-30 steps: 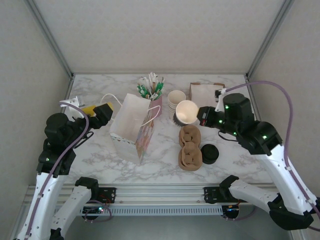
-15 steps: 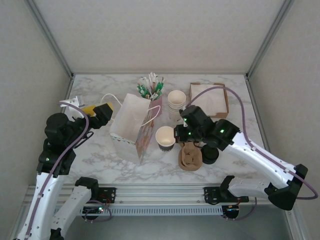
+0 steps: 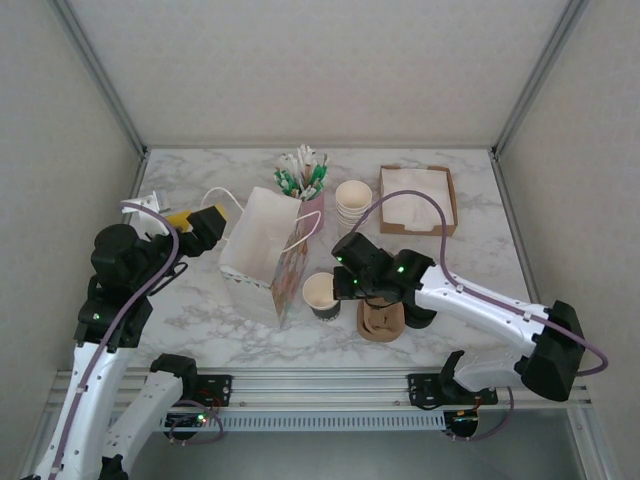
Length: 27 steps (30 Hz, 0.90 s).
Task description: Pack the takeout coffee
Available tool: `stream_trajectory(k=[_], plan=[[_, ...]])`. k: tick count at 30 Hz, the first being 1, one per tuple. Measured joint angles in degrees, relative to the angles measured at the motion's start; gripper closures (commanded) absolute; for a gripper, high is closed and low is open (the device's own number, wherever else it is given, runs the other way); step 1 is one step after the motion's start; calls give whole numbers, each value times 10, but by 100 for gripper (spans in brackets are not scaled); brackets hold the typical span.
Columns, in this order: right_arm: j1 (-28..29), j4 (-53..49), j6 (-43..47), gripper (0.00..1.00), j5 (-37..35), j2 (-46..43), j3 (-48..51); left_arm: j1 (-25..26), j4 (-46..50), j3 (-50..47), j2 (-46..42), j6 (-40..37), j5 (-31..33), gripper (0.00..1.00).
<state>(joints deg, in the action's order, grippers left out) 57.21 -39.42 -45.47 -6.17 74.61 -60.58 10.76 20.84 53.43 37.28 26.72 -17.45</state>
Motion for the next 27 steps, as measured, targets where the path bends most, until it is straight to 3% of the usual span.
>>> stream_trajectory(k=[13, 22, 27], plan=[[1, 33, -33, 100, 0, 36, 19, 0, 0, 0, 0, 0, 0, 4], [3, 43, -36, 86, -3, 42, 20, 0, 0, 0, 0, 0, 0, 4], [5, 46, -36, 83, -5, 46, 25, 0, 0, 0, 0, 0, 0, 4]])
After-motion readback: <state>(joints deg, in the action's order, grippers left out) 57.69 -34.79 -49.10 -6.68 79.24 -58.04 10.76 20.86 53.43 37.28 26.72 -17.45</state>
